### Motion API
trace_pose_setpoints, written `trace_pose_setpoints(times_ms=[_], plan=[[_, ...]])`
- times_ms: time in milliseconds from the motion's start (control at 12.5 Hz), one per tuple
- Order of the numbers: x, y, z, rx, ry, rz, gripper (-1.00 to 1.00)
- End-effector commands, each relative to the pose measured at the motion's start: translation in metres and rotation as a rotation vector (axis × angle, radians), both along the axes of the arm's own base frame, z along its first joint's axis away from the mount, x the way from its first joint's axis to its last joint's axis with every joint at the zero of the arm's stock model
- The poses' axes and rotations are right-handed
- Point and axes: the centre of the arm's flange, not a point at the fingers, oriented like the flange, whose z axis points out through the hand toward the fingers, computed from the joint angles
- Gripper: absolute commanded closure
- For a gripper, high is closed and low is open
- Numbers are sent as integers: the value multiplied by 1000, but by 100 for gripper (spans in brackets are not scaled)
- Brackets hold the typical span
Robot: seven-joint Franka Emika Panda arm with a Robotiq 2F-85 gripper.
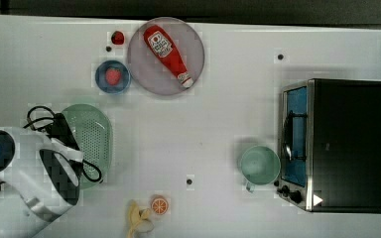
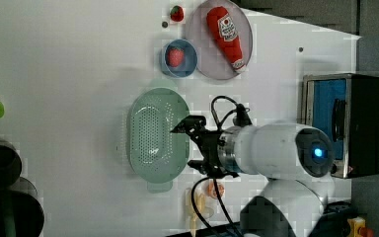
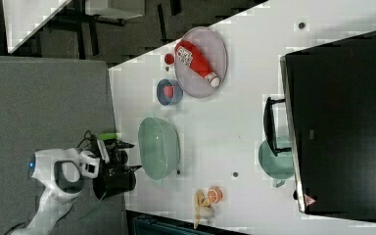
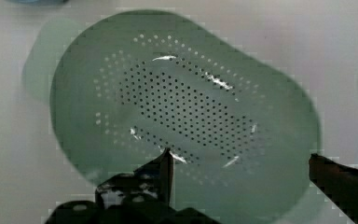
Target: Drag strainer left to right.
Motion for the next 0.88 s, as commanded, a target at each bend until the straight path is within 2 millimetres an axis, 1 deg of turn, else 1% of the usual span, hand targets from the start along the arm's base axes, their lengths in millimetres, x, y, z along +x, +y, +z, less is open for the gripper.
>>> trace_pose_setpoints(times_ms=[80, 240, 400, 560, 720, 880], plan=[[9, -6, -38, 13, 35, -269, -100], [11, -4, -67, 22, 39, -332, -100], [13, -4, -91, 24, 28, -348, -100], [14, -10, -113, 17, 34, -344, -100], [19, -20, -129, 20, 39, -370, -100], [25, -28, -137, 29, 24, -383, -100]])
